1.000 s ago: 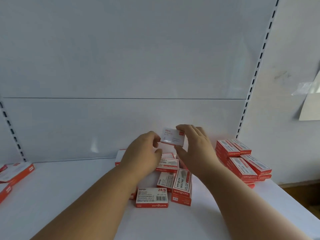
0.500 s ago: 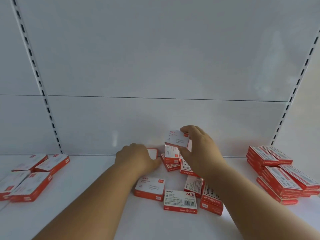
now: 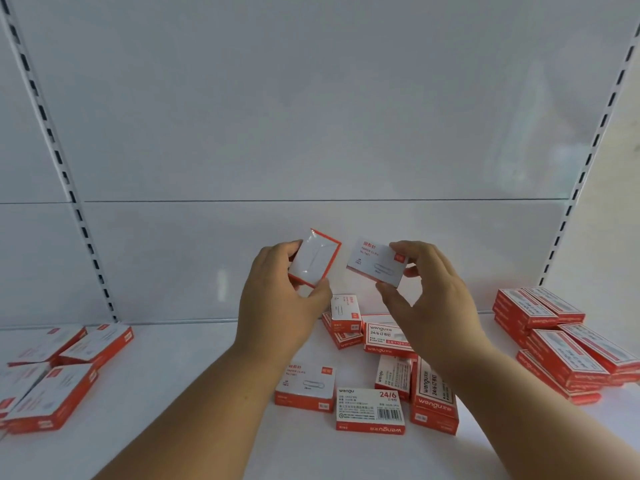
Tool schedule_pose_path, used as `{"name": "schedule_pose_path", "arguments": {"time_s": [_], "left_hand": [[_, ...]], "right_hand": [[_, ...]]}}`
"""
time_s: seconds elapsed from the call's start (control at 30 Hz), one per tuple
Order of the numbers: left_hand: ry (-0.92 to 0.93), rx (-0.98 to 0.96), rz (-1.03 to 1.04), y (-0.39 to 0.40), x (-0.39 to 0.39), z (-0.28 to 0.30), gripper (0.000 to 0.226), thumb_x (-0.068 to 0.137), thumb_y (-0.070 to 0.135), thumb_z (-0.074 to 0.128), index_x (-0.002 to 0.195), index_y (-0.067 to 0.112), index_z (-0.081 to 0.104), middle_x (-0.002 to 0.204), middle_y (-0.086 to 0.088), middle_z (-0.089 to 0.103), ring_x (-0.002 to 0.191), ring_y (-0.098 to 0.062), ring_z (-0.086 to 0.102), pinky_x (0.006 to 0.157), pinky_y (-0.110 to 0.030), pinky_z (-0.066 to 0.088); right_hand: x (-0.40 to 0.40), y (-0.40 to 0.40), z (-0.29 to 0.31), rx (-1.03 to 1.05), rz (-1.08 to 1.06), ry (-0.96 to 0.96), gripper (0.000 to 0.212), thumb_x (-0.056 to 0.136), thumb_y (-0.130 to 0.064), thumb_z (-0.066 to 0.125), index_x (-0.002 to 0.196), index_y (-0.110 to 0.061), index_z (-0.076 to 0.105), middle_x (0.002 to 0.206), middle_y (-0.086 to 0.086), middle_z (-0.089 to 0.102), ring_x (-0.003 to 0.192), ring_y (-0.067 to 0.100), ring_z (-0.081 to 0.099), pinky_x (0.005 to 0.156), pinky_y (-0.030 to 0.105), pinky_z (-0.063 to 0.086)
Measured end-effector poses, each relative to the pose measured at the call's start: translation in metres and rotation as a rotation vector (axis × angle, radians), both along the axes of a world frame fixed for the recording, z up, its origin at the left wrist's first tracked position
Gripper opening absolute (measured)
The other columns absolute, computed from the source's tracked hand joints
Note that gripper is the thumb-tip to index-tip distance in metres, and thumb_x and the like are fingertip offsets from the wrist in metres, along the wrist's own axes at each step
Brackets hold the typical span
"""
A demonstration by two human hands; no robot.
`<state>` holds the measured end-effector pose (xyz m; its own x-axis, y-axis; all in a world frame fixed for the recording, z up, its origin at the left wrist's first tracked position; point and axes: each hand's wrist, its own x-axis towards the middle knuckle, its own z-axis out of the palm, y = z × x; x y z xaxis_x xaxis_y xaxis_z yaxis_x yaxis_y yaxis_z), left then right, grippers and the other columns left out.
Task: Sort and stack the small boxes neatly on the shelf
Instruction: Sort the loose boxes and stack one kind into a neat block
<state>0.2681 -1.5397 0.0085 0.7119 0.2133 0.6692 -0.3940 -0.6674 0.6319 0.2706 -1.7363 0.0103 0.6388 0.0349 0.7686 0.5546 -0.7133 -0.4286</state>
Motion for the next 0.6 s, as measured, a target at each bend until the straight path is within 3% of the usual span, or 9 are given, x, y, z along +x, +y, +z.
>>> {"name": "schedule_pose_path", "arguments": {"time_s": [0.1,0.2,0.27,0.33,0.4,0.5,0.6], "left_hand": [[0.014,-0.049,-0.022,-0.003,-0.002,-0.001,0.059,0.077,0.044,0.078,0.128,0.034,0.052,0.118,0.013,0.056,0.100,-0.013,0.059,0.075,-0.012,0.050],[0.031,-0.031,-0.022,-0.006,-0.004,0.001,0.048,0.080,0.048,0.073,0.124,0.038,0.054,0.111,0.019,0.059,0.093,-0.007,0.060,0.061,-0.003,0.043],[0.164,-0.264,-0.098,-0.007,-0.005,0.006,0.033,0.088,0.049,0.064,0.118,0.037,0.057,0.101,0.018,0.068,0.088,-0.007,0.066,0.059,-0.008,0.049],[0.372,-0.740,-0.340,-0.008,-0.006,0.013,0.027,0.097,0.038,0.048,0.116,0.024,0.062,0.093,0.001,0.077,0.082,-0.015,0.073,0.066,-0.025,0.058],[0.492,-1.047,-0.523,-0.009,-0.009,0.016,0.030,0.101,0.029,0.039,0.116,0.017,0.062,0.094,-0.015,0.076,0.073,-0.020,0.072,0.063,-0.030,0.059],[0.551,-1.132,-0.561,-0.006,-0.010,0.016,0.034,0.103,0.028,0.035,0.115,0.013,0.063,0.098,-0.019,0.075,0.066,-0.019,0.071,0.056,-0.028,0.058],[0.563,-1.145,-0.613,-0.001,-0.007,0.016,0.037,0.104,0.030,0.036,0.119,0.011,0.063,0.102,-0.020,0.074,0.070,-0.021,0.071,0.057,-0.030,0.058]], "right_hand": [[-0.001,-0.002,0.000,0.009,-0.005,-0.014,0.054,0.082,-0.020,0.075,0.122,-0.037,0.043,0.109,-0.023,0.048,0.098,0.000,0.046,0.074,0.005,0.035],[-0.002,-0.006,0.004,0.048,-0.007,0.008,0.056,0.082,-0.023,0.076,0.122,-0.041,0.042,0.109,-0.025,0.048,0.095,0.000,0.048,0.075,0.007,0.040],[-0.005,-0.007,0.007,0.096,0.026,0.024,0.049,0.081,-0.028,0.076,0.115,-0.044,0.044,0.102,-0.032,0.050,0.089,0.000,0.056,0.069,0.006,0.043],[-0.006,-0.008,0.009,0.201,0.097,0.066,0.033,0.082,-0.037,0.072,0.100,-0.047,0.046,0.088,-0.031,0.057,0.084,-0.003,0.060,0.059,0.009,0.048],[-0.006,-0.008,0.011,0.289,0.147,0.108,0.020,0.083,-0.040,0.067,0.091,-0.045,0.049,0.084,-0.027,0.060,0.080,-0.002,0.061,0.054,0.013,0.049],[-0.006,-0.008,0.012,0.249,0.159,0.141,0.021,0.085,-0.042,0.066,0.093,-0.045,0.047,0.090,-0.025,0.058,0.083,-0.007,0.058,0.054,0.008,0.046],[-0.006,-0.006,0.009,0.190,0.176,0.194,0.033,0.086,-0.043,0.067,0.111,-0.046,0.045,0.101,-0.027,0.053,0.089,-0.011,0.055,0.055,0.009,0.049]]}}
